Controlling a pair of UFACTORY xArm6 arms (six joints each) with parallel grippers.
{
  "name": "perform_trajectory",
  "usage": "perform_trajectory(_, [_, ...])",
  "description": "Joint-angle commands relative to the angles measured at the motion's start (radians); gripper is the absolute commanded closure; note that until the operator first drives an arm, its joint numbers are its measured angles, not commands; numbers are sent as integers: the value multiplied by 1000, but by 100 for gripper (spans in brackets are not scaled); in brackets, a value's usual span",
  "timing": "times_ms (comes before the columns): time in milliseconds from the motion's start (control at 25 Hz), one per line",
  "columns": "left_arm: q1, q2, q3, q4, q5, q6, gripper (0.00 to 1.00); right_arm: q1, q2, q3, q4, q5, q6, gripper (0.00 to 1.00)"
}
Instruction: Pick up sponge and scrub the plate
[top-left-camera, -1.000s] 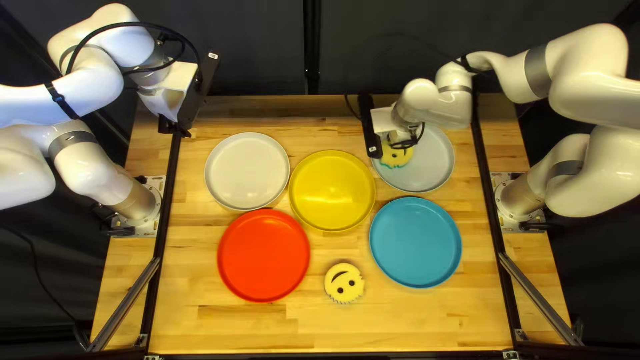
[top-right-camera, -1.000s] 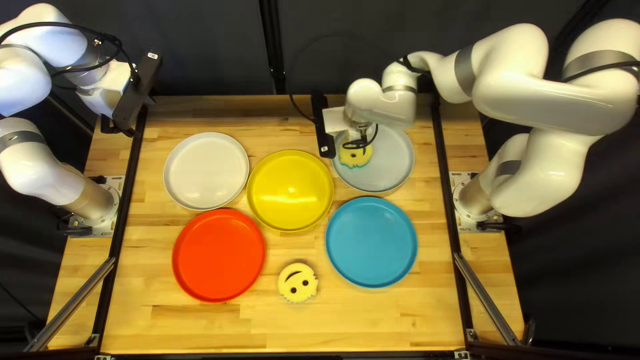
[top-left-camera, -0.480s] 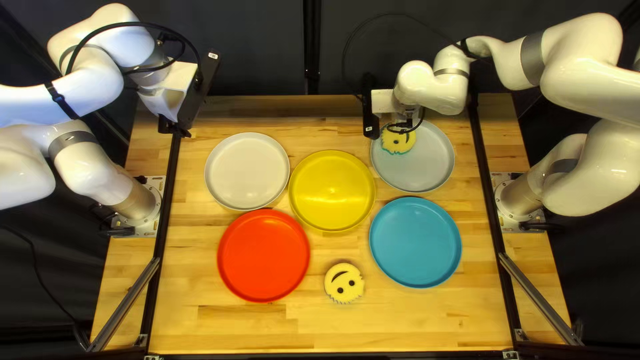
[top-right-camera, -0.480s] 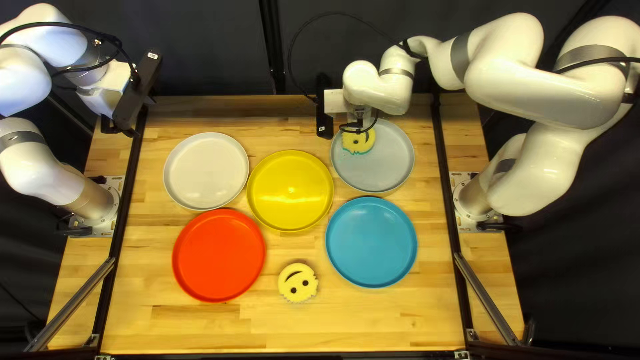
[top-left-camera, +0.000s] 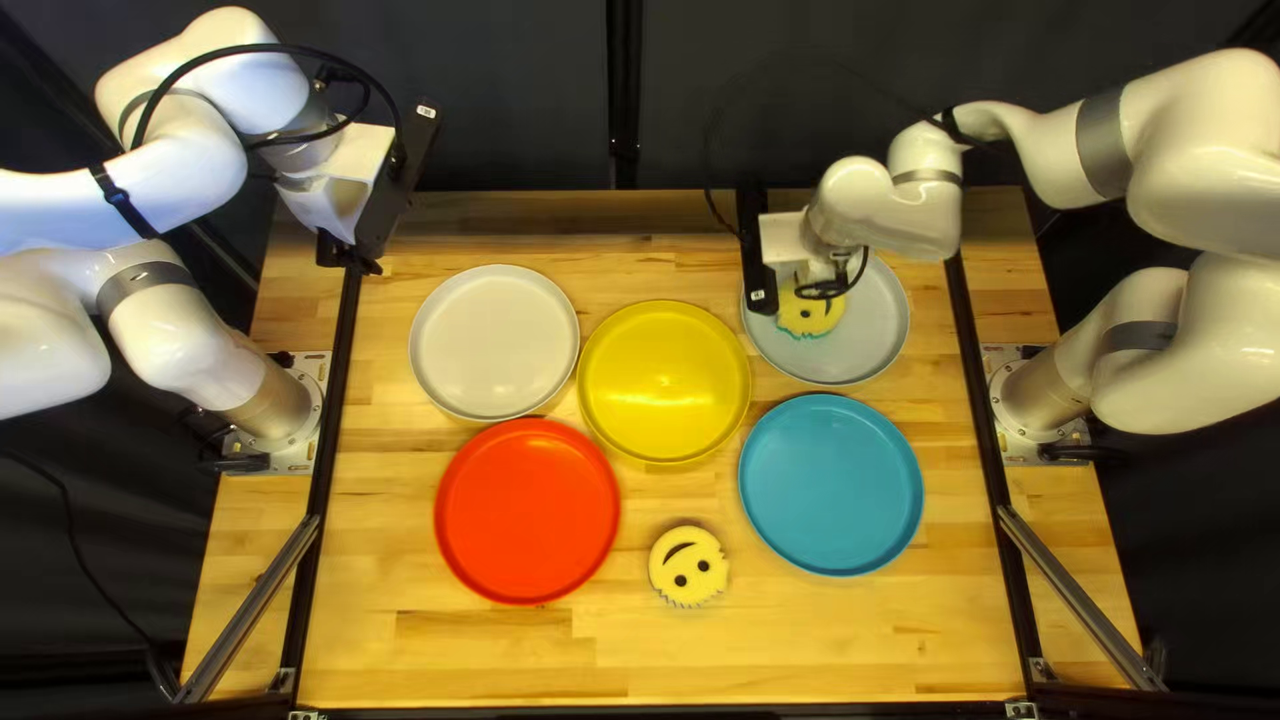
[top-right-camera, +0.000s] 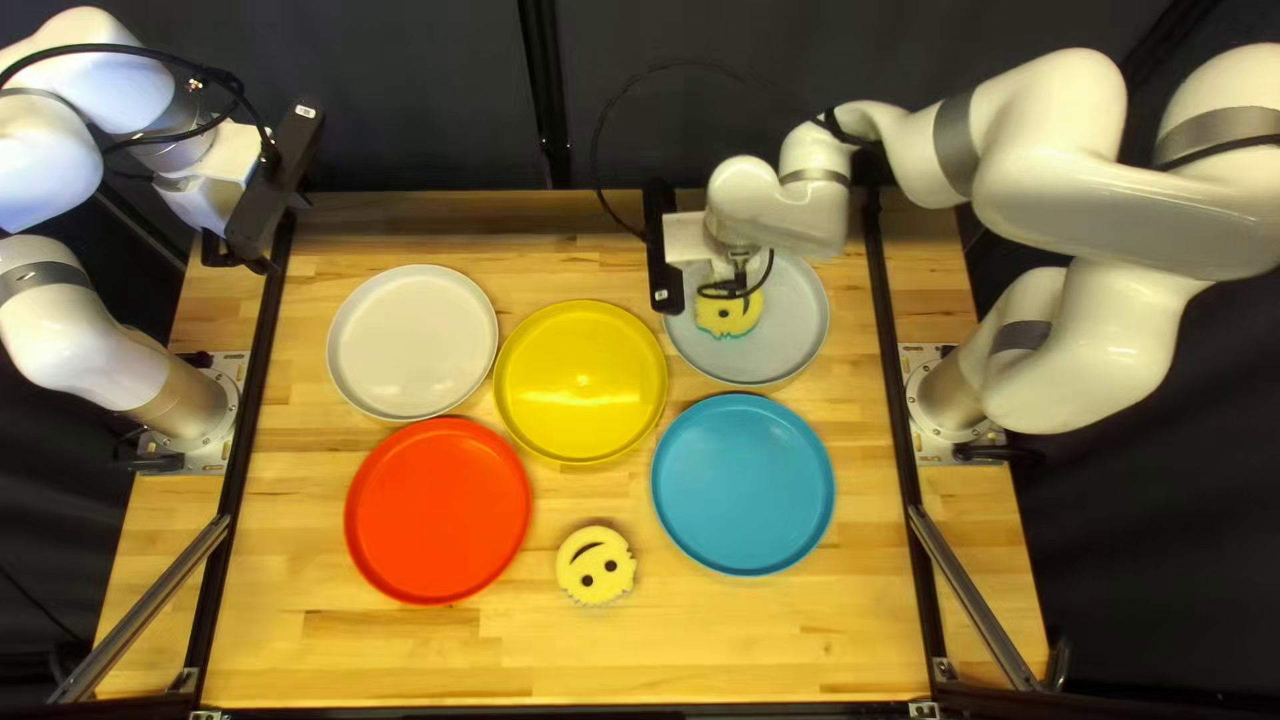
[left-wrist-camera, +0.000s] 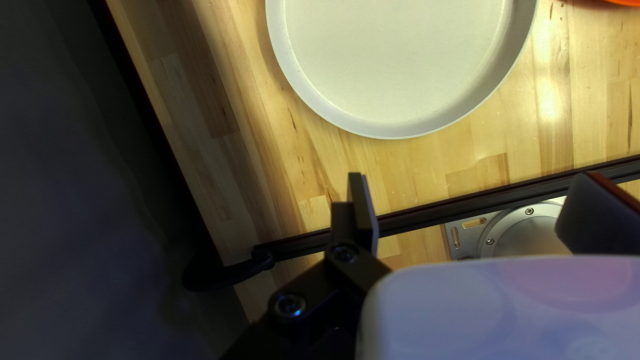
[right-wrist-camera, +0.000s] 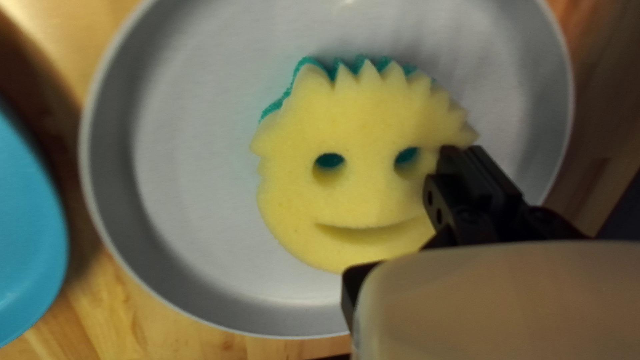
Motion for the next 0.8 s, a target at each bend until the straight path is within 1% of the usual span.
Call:
perform_trajectory(40, [0,0,0,0,0,0,0,-51,-12,26,-20,-42,-58,100])
perform_trajectory(200, [0,0,0,0,0,0,0,-168,7,8,-8,-82,-188,100])
perform_trajectory(320, [0,0,0,0,0,0,0,-222,11,-14,24,-82,-273,100])
perform_trajectory(440, [0,0,0,0,0,0,0,-259,18,-34,44,-78,-325,100])
perform_trajectory(480, [0,0,0,0,0,0,0,-276,33,-55,52,-74,-347,100])
perform_trajectory(560, [0,0,0,0,0,0,0,-287,44,-70,60,-69,-362,100])
perform_trajectory(640, [0,0,0,0,0,0,0,-283,41,-65,63,-70,-361,100])
perform_trajectory(800, [0,0,0,0,0,0,0,-226,-16,-11,50,-63,-307,100])
